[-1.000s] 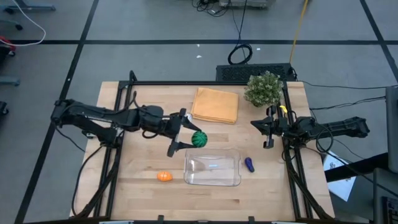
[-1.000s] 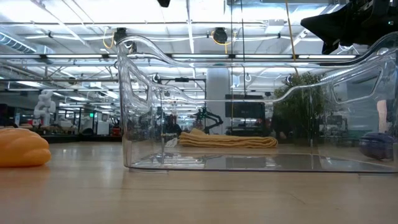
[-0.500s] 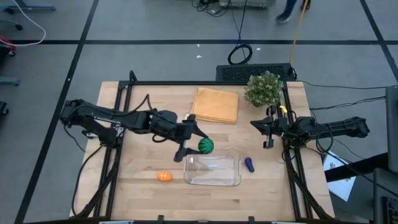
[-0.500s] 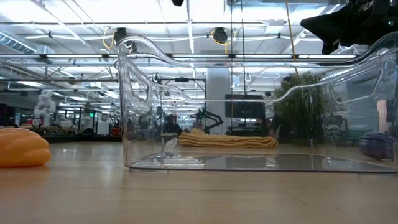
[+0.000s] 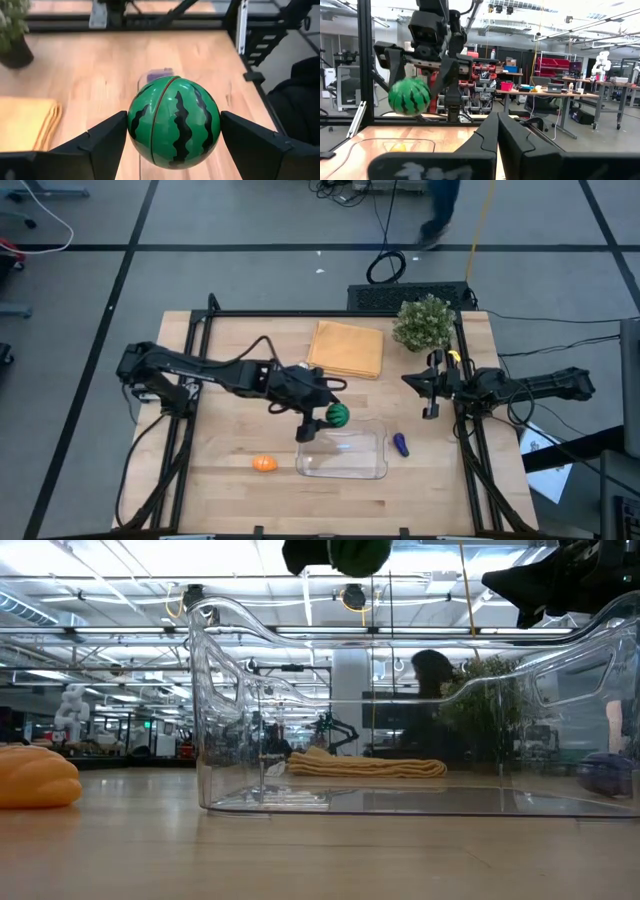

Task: Pick and placing Produce into tupperware
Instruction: Put the watermelon into the transparent bin

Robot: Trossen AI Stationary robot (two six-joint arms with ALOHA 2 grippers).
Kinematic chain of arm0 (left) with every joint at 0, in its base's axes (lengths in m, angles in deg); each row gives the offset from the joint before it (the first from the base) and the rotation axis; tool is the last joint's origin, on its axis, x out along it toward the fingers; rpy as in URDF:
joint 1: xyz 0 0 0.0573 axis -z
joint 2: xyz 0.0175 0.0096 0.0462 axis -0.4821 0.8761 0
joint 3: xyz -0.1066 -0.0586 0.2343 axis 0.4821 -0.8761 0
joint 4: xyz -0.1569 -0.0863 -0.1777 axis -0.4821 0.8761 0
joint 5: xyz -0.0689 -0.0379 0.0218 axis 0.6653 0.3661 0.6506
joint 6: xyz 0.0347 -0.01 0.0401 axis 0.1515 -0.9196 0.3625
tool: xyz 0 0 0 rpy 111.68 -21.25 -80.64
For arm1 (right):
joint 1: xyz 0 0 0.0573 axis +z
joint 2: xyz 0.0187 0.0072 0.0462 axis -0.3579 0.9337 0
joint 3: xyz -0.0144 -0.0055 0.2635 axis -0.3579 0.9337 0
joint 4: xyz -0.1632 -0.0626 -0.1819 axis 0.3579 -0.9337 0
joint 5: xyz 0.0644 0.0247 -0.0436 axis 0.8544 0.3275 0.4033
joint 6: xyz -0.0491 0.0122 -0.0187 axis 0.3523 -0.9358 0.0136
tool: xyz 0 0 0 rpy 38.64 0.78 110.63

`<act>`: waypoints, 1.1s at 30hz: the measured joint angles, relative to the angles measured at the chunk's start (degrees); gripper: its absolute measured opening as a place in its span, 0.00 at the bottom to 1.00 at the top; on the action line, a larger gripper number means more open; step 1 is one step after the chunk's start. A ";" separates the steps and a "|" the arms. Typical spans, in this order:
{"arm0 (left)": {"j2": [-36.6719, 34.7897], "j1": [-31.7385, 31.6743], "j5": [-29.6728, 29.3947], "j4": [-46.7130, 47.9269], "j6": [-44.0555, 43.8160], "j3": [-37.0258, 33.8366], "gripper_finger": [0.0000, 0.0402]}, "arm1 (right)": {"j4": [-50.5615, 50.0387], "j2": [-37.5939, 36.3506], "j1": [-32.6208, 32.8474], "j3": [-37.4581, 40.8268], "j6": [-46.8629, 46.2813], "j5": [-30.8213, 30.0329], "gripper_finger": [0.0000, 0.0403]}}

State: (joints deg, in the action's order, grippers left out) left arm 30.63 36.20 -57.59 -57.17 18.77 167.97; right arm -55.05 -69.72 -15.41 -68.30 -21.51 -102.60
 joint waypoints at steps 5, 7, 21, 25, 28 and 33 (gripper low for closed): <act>2.34 0.17 -0.74 7.70 -2.60 4.39 0.77 | 0.00 0.04 0.00 0.00 -0.43 0.00 0.00; 3.16 0.22 -1.33 9.78 -3.11 5.93 0.77 | -0.04 0.04 0.00 0.00 -0.43 0.02 0.00; 3.94 3.03 -1.03 11.36 -5.37 9.10 0.77 | -0.01 0.04 0.00 0.00 0.53 0.00 0.00; 4.95 4.15 -1.89 10.54 -5.83 9.19 0.77 | -0.02 0.04 0.00 0.01 0.60 0.00 0.00; 7.14 4.47 -2.27 11.22 -6.01 9.18 0.77 | -0.01 0.04 -0.01 0.02 0.63 0.00 0.00; 10.58 3.98 -2.26 11.30 -6.54 9.08 0.77 | -0.07 0.04 0.00 0.02 0.46 0.00 0.00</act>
State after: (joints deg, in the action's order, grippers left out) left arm 41.22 40.18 -59.85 -45.87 12.23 177.05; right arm -55.12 -69.68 -15.41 -68.27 -21.04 -102.60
